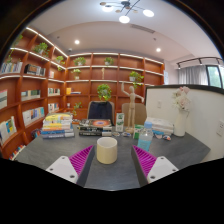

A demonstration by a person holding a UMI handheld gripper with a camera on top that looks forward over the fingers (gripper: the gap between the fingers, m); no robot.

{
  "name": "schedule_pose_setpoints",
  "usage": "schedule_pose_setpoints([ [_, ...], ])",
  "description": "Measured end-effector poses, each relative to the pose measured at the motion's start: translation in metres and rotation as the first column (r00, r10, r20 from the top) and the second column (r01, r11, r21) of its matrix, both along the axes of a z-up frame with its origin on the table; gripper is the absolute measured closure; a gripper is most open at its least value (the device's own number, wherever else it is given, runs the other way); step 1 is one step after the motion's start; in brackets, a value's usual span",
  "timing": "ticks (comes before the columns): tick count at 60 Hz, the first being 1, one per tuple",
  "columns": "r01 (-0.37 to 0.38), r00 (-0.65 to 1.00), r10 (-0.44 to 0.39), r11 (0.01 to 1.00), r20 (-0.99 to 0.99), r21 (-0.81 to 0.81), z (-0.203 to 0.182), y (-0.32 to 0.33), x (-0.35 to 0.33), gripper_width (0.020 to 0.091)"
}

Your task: Pour water

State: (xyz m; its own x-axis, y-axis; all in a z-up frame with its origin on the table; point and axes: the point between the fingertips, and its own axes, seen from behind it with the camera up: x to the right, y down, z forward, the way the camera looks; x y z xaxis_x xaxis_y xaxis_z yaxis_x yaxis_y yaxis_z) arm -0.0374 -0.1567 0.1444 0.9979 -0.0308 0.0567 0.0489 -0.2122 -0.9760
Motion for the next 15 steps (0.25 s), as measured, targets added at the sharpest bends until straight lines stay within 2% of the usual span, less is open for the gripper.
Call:
schedule_pose_setpoints([
  [15, -0.026, 1.0, 0.026, 1.0, 0.0, -0.008, -0.002, -0.007, -0.014, 0.0367],
])
